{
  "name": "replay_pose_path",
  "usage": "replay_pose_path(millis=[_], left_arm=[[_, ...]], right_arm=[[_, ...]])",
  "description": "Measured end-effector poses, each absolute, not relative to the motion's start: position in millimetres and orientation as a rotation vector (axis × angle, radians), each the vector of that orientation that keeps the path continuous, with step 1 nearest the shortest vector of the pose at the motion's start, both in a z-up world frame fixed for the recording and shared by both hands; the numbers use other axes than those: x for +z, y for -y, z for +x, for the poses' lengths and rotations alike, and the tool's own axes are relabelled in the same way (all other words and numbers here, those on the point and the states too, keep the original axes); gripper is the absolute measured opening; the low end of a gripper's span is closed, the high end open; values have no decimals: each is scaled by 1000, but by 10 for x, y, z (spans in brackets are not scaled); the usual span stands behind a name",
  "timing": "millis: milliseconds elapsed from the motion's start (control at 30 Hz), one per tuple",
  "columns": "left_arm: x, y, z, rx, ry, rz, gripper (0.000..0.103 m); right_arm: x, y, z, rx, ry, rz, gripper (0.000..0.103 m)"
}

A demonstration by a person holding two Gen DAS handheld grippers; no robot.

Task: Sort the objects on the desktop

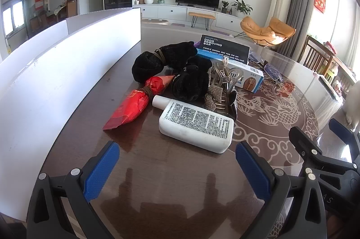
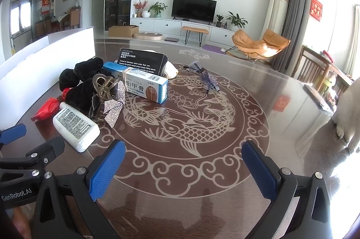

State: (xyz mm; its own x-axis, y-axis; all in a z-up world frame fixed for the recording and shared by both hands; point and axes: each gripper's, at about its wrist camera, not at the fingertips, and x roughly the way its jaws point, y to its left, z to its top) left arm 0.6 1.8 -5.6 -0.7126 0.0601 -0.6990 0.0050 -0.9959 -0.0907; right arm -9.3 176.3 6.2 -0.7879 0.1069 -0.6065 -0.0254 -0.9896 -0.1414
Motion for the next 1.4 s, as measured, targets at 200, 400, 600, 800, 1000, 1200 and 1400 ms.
replay_pose_path(millis=[200, 400, 600, 800, 1000, 1200, 1400], left_arm=[[-59, -28, 11, 2878, 123, -1177, 103], [-58, -28, 12, 2879, 123, -1180, 103], [-57, -35, 12, 2879, 113, -1176, 103], [-55, -48, 21, 2881, 103, -1174, 103], [-55, -51, 25, 2882, 105, -1174, 103], [-47, -62, 33, 2884, 93, -1167, 103], [-43, -69, 26, 2882, 91, -1168, 103]], right_arm=[[53, -1765, -93, 2893, 195, -999, 103], [51, -1773, -109, 2895, 188, -1014, 103], [52, -1775, -115, 2894, 186, -1015, 103], [58, -1804, -103, 2897, 163, -1008, 103], [58, -1797, -101, 2902, 163, -1011, 103], [53, -1801, -109, 2890, 168, -1018, 103], [34, -1795, -141, 2878, 175, -1049, 103]])
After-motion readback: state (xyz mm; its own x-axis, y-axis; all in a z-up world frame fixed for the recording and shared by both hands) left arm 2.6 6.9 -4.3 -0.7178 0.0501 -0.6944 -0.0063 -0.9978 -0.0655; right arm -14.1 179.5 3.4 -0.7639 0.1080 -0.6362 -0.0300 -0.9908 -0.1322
